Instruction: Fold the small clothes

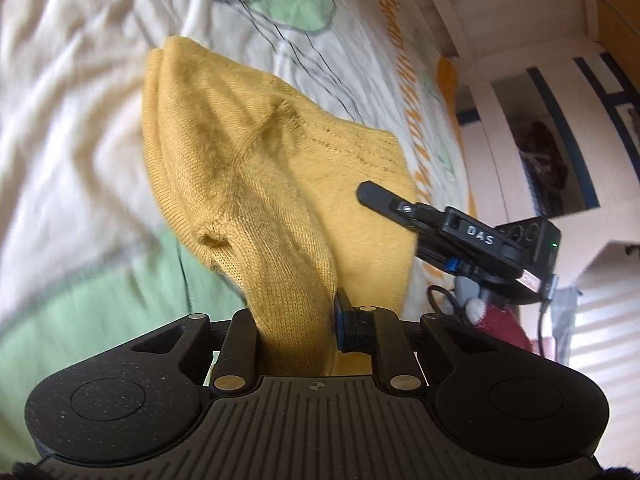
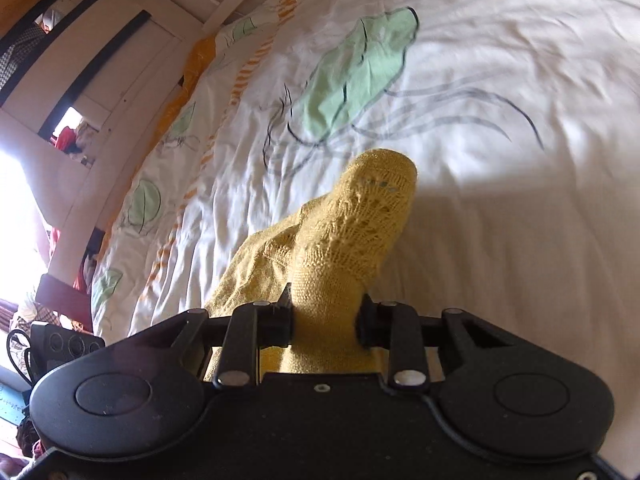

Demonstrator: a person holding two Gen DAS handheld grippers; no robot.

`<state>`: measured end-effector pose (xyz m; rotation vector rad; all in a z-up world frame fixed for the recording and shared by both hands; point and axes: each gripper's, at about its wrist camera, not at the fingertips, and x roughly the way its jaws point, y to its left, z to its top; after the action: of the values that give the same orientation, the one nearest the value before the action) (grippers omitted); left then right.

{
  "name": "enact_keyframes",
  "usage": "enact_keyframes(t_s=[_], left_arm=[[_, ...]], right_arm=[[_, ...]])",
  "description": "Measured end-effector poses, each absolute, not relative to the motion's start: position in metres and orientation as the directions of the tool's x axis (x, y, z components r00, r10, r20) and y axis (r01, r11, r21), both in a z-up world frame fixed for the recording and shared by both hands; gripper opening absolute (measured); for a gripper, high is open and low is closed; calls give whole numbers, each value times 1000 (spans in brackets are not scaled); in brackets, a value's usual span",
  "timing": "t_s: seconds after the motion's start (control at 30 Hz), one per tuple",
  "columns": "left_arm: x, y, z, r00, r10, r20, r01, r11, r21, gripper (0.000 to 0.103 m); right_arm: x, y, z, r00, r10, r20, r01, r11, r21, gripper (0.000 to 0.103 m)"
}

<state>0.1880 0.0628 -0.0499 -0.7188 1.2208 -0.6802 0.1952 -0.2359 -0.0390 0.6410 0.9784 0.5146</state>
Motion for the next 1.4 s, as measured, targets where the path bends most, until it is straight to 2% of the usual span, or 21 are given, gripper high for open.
enact_keyframes(t_s=[0.1,0.2,0.3,0.37,0.4,0.47,0.53,0.67,0.93,1.07,1.13,1.27,1.4], left_arm=[[158,55,-45,200,-804,-560,101,586,-804,17],[139,49,-48,236,-755,-612,128,649,-750,17],[136,48,-64,301,-652,-696,106,748,-655,22],[132,52,-71,340,-620,-707,99,771,-629,23],[130,55,-73,350,-631,-693,93,759,-644,24],[129,60,-75,364,-636,-681,82,750,-656,25],[128,61,-74,372,-638,-674,82,746,-661,25],[129,62,-76,374,-649,-663,69,732,-677,26],[126,67,-75,369,-660,-654,50,717,-695,26],[127,68,-59,373,-677,-635,78,705,-705,28],[126,72,-53,379,-697,-609,79,680,-729,33],[124,84,-50,385,-725,-571,43,632,-773,33],[120,92,-44,413,-709,-571,42,642,-766,33]], right_arm=[[163,-244,-35,446,675,-588,-93,688,720,39],[144,-247,-27,460,658,-596,-111,709,697,40],[145,-250,-29,550,510,-662,-90,824,560,45],[146,-260,-40,584,459,-670,-24,835,550,47],[144,-266,-45,593,491,-638,-9,797,604,48],[130,-274,-52,598,564,-569,-5,713,701,62],[116,-274,-54,582,618,-529,-47,675,736,73],[89,-269,-58,548,681,-486,-103,631,769,79],[66,-240,-58,354,832,-428,-272,530,803,79],[61,-243,-46,237,933,-272,-296,336,894,79],[57,-247,-41,190,960,-205,-292,255,922,79],[47,-256,-35,205,949,-239,-283,291,914,79],[42,-268,-33,282,926,-252,-258,326,910,79]])
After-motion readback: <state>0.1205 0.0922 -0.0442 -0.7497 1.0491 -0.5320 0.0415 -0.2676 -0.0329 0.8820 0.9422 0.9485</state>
